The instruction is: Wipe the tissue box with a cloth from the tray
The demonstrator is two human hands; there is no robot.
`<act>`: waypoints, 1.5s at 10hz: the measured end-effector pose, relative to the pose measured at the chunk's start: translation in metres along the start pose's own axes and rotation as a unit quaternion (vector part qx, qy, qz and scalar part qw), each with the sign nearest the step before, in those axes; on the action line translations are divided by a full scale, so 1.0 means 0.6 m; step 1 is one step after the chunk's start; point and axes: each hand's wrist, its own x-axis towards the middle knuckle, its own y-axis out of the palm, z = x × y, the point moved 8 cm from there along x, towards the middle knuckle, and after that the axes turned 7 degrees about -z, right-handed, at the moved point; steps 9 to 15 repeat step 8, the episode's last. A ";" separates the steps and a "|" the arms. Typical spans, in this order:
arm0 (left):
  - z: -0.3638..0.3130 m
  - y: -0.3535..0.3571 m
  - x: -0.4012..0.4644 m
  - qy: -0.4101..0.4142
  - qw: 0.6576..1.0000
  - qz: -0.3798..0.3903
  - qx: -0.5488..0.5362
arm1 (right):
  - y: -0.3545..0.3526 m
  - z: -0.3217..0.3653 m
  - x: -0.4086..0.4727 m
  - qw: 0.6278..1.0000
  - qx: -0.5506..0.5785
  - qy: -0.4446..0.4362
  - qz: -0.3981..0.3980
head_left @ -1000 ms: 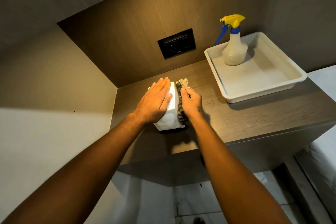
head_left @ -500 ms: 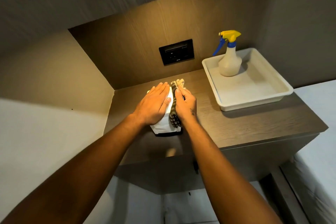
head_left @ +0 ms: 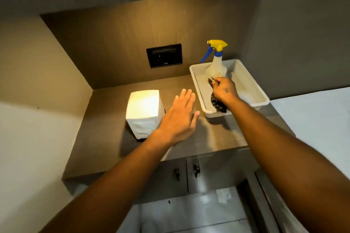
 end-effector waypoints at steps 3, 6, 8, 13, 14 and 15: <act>0.046 0.183 -0.031 -0.139 0.982 0.123 0.043 | 0.067 -0.032 0.025 0.991 -0.123 0.003 0.059; 0.056 0.196 -0.040 -0.141 0.984 0.083 0.067 | 0.103 -0.046 0.027 0.969 -0.204 -0.051 0.131; 0.060 0.198 -0.035 -0.143 0.985 0.074 0.070 | 0.063 -0.033 -0.007 0.985 -0.142 -0.037 0.088; 0.060 0.198 -0.035 -0.143 0.985 0.074 0.070 | 0.063 -0.033 -0.007 0.985 -0.142 -0.037 0.088; 0.060 0.198 -0.035 -0.143 0.985 0.074 0.070 | 0.063 -0.033 -0.007 0.985 -0.142 -0.037 0.088; 0.060 0.198 -0.035 -0.143 0.985 0.074 0.070 | 0.063 -0.033 -0.007 0.985 -0.142 -0.037 0.088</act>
